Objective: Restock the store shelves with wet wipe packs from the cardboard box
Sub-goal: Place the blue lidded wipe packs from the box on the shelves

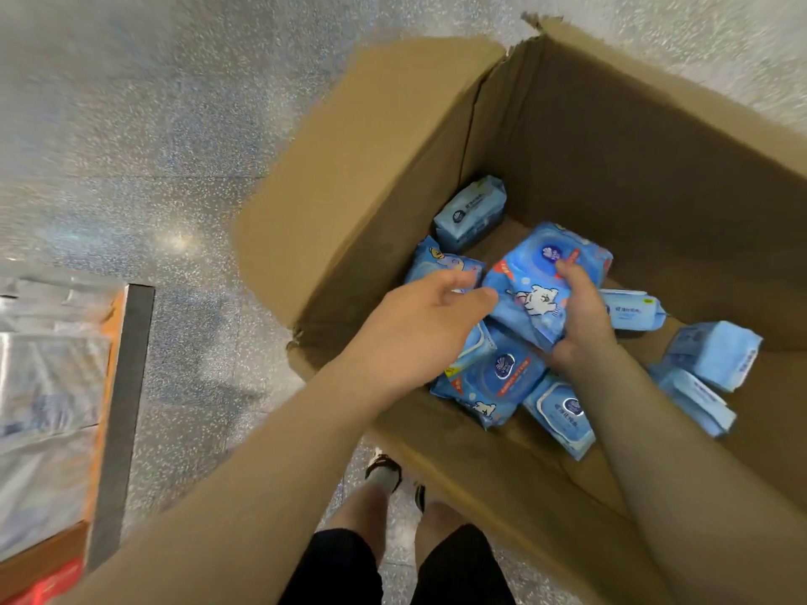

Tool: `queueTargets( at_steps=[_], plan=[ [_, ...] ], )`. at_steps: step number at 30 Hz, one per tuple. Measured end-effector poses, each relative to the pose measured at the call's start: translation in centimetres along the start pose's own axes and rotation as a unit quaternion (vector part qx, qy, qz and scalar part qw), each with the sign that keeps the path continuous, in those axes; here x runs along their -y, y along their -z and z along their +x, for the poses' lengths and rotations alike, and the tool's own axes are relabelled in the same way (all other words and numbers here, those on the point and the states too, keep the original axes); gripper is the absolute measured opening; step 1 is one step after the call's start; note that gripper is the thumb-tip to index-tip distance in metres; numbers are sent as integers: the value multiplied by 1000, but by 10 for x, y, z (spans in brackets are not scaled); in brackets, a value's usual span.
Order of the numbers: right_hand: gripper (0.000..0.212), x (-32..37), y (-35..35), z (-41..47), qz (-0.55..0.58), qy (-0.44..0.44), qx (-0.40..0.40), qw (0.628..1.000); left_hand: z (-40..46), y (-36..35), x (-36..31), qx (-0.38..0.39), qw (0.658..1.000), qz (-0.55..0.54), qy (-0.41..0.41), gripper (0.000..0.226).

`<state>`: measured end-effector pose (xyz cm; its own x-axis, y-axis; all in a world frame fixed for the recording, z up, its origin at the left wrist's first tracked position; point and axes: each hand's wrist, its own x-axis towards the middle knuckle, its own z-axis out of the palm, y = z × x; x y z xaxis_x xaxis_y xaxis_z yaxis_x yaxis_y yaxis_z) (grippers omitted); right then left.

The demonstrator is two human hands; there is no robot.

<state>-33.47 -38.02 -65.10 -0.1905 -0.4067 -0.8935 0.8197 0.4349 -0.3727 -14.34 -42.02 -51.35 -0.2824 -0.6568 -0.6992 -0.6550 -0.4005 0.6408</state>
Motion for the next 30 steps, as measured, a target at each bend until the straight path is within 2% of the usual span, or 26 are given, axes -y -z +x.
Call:
queueTargets(
  at_steps=[3,6,8,9,12,13,15,17,19,21,24,26,28,30],
  plan=[
    [50,8,-3,-58,60,2,53,997,-17,-5,-14,8,999,-14,36,30],
    [45,16,-10,-118,91,38,82,992,-40,-15,-32,37,996,-47,70,52],
    [47,17,-14,-155,99,84,89,987,-57,-21,-47,67,987,-121,87,71],
    [51,16,-14,-171,102,111,92,984,-67,-24,-55,84,977,-174,88,65],
    [71,12,-11,-215,121,177,108,971,-94,-36,-75,112,936,-333,38,17],
    [75,11,-10,-231,125,191,112,967,-105,-38,-82,115,924,-364,22,15],
    [76,8,-8,-263,128,221,108,961,-123,-44,-93,132,903,-409,-7,30],
    [72,6,-7,-295,129,270,64,952,-139,-50,-103,168,882,-441,-15,54],
    [78,7,-5,-325,129,324,2,937,-151,-57,-112,193,869,-455,-29,65],
    [74,11,3,-354,133,367,-34,920,-163,-62,-122,210,867,-450,-52,62],
    [48,27,36,-396,147,449,-62,879,-179,-70,-138,252,867,-422,-80,73],
    [35,43,65,-425,163,485,-102,853,-192,-77,-147,277,867,-403,-93,66],
    [42,58,91,-447,106,479,-142,860,-203,-83,-151,301,867,-384,-96,58],
    [52,68,123,-474,15,456,-174,873,-219,-96,-157,329,871,-350,-103,59]
  ],
)
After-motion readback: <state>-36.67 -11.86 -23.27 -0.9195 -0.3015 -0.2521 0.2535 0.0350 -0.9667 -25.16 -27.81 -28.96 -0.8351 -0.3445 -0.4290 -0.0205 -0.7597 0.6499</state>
